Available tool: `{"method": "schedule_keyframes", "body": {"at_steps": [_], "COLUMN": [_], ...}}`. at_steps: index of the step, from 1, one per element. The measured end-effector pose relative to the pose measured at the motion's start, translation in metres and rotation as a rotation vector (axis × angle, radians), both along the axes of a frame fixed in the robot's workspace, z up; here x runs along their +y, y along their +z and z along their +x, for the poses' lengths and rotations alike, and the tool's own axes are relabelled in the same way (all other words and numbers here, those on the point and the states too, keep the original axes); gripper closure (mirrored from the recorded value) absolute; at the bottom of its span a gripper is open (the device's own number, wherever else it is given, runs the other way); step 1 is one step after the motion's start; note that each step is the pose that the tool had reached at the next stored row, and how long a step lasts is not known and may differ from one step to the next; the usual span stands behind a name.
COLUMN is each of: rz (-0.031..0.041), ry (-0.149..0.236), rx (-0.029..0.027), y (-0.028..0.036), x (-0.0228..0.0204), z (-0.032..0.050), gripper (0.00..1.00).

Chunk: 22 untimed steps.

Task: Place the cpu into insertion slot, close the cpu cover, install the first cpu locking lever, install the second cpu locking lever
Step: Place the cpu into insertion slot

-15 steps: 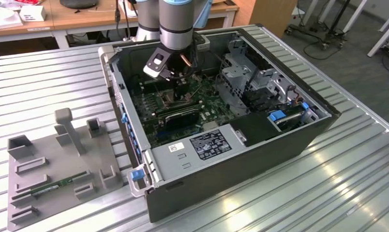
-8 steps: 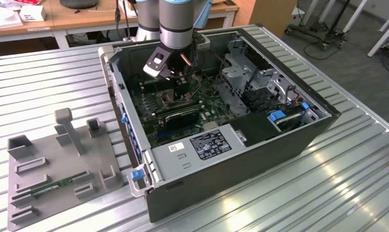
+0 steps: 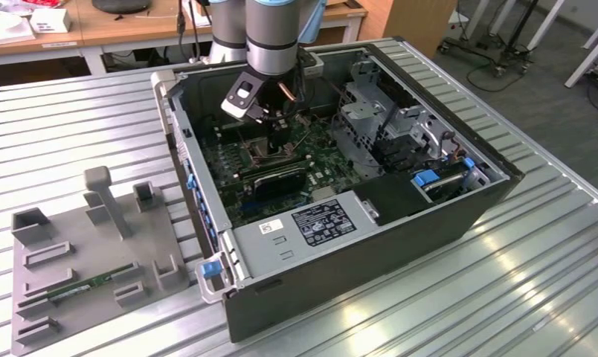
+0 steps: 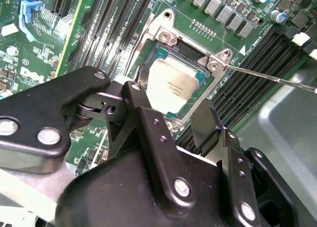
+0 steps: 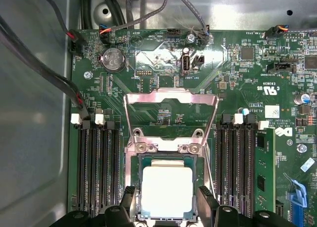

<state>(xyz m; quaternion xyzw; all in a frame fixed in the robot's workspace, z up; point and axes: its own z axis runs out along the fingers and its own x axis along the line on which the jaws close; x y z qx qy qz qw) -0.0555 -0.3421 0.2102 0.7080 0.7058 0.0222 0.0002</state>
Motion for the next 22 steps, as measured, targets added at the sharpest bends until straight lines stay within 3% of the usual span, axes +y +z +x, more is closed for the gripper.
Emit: {"method": "schedule_keyframes", "body": {"at_steps": [11,22], "rz": [-0.0001,-0.0002], "ry": [0.000,0.000], "rx": [0.0000,0.0001], "y": [0.0096,0.0131], "x": [0.0000,0.0000], "z": [0.0000,0.0000], "gripper": [0.39,0.39]}}
